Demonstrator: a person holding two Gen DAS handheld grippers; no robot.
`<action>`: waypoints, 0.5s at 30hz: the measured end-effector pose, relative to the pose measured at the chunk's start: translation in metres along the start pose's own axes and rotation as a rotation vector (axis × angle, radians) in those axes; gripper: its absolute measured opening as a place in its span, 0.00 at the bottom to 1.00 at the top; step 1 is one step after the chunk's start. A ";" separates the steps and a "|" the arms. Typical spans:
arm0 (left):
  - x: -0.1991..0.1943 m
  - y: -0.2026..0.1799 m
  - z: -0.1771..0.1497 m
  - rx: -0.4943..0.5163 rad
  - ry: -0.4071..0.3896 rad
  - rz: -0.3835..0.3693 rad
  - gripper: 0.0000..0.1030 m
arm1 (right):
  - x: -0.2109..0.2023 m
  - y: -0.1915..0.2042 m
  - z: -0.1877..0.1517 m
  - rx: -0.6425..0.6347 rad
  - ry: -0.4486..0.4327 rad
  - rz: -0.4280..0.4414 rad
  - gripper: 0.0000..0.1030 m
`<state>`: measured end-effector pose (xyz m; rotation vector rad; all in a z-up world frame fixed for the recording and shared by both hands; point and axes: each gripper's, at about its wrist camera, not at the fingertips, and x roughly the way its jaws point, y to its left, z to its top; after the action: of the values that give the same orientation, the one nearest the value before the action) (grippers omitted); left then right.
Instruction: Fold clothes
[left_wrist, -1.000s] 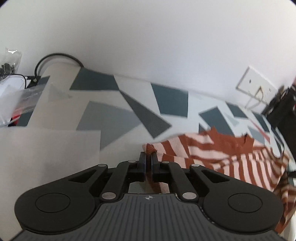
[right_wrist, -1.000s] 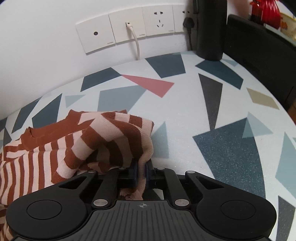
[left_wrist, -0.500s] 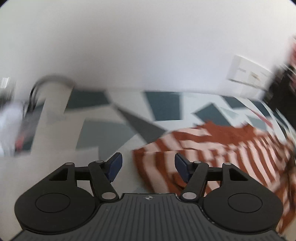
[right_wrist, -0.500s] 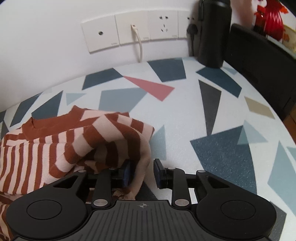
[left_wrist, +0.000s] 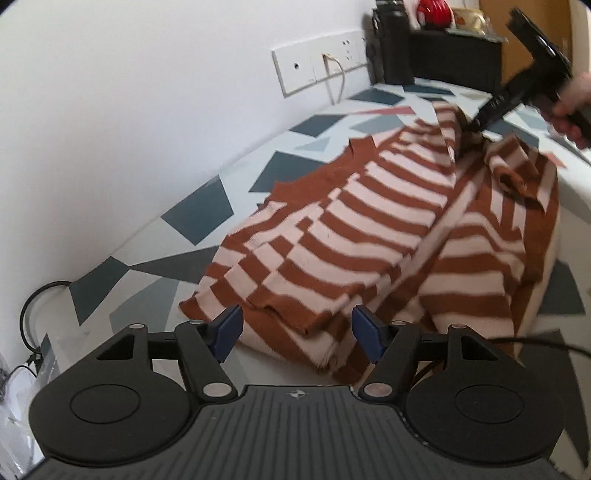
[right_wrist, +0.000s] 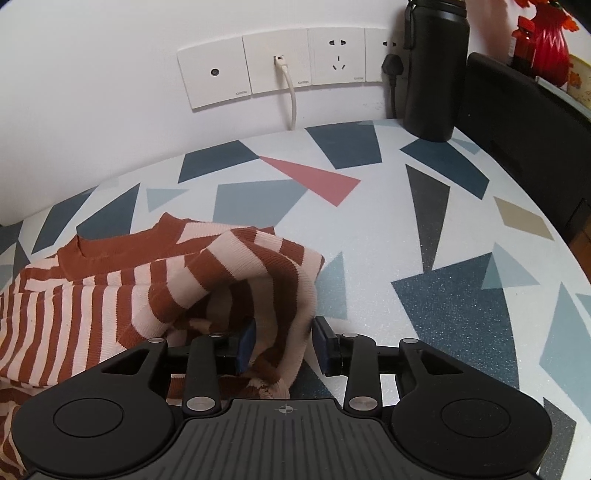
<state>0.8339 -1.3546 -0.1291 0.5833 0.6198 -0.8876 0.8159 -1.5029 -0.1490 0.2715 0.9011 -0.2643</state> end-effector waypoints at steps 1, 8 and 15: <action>-0.003 -0.001 0.001 0.002 -0.013 -0.009 0.65 | 0.000 0.000 0.000 -0.001 0.000 0.000 0.31; -0.004 0.002 -0.005 0.062 0.005 0.086 0.65 | -0.001 -0.001 -0.003 0.009 0.003 0.005 0.31; 0.011 0.002 -0.016 0.066 0.046 0.115 0.65 | -0.001 0.000 -0.003 0.014 0.006 0.002 0.31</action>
<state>0.8370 -1.3487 -0.1470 0.6935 0.5947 -0.7909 0.8131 -1.5017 -0.1504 0.2867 0.9049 -0.2681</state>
